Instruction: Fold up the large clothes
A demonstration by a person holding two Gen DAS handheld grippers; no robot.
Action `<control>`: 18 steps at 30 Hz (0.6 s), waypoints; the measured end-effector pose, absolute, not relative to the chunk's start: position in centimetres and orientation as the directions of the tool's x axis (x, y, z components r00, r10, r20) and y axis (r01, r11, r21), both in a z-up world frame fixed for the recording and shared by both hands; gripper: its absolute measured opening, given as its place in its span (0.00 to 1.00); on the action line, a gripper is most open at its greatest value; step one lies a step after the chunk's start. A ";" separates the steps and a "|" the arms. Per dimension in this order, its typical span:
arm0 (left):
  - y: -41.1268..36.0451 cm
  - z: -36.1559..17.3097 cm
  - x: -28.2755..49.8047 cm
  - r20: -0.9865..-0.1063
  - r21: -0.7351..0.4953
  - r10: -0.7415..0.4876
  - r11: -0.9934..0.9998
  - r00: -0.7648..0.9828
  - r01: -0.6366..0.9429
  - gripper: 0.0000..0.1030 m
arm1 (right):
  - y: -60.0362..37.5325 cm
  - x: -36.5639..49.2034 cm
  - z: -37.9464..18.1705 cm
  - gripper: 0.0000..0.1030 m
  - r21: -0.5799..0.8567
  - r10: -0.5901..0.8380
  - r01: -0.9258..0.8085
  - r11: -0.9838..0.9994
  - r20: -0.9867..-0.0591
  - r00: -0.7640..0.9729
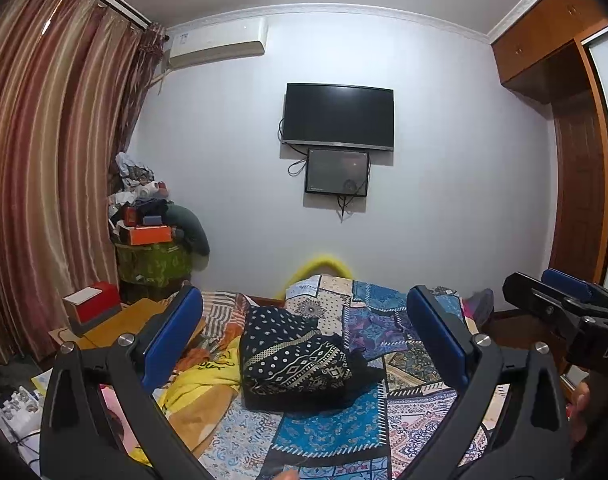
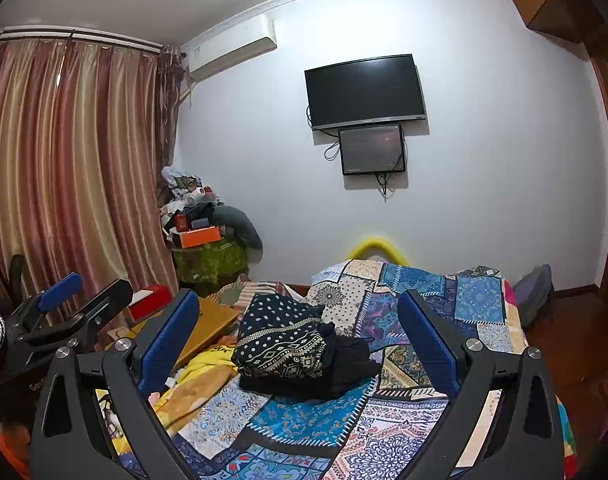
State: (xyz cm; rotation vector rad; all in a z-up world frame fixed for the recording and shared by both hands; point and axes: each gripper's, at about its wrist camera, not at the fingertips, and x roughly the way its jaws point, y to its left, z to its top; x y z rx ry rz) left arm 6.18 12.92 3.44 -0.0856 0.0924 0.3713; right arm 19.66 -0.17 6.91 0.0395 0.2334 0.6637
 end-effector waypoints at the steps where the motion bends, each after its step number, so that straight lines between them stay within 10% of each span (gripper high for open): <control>1: 12.9 3.4 6.2 -0.104 -0.066 0.360 0.928 0.927 -0.367 0.99 | -0.2 19.7 6.9 0.96 0.111 0.614 -0.605 0.788 -0.201 0.763; 18: 13.1 3.5 6.2 -0.114 -0.086 0.336 0.934 0.935 -0.346 0.99 | -0.2 19.9 6.7 0.96 0.121 0.602 -0.590 0.798 -0.204 0.772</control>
